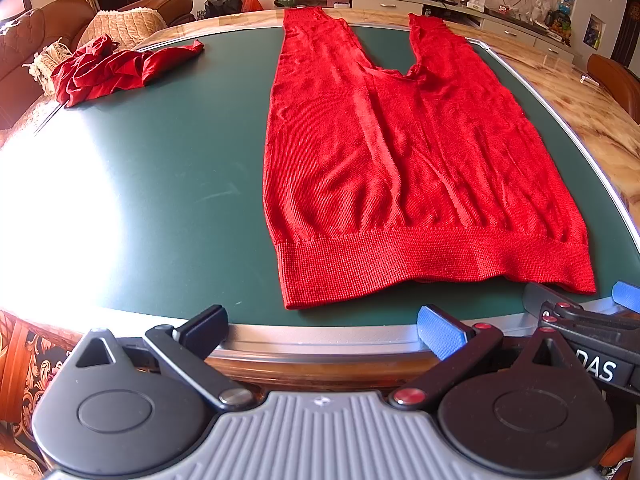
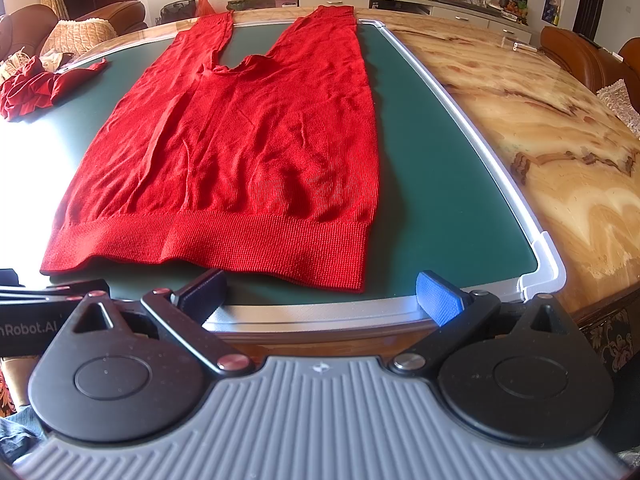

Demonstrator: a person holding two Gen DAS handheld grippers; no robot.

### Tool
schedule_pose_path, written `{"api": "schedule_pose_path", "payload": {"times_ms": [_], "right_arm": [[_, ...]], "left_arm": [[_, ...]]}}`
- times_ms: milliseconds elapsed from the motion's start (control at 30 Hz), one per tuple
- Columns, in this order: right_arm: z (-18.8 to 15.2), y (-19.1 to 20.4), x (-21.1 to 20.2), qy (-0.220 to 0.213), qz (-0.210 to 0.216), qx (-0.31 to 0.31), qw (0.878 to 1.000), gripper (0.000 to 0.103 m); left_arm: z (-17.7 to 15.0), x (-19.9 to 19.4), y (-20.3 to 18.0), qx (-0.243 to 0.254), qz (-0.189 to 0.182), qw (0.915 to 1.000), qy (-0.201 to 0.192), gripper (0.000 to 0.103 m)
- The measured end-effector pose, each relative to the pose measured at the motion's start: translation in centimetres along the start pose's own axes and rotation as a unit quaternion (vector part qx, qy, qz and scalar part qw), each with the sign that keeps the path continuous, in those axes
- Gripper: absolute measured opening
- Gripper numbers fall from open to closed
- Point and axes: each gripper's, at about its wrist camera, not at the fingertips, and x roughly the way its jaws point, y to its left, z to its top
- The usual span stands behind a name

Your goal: Fold clothes

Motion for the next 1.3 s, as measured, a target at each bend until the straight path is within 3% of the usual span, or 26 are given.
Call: {"api": "schedule_pose_path", "payload": {"times_ms": [1300], "right_arm": [[-0.09, 0.03, -0.12, -0.003, 0.001, -0.001, 1.000, 0.103]], "left_arm": [[0.07, 0.09, 0.03, -0.001, -0.001, 1.0000, 0.001, 0.103]]}}
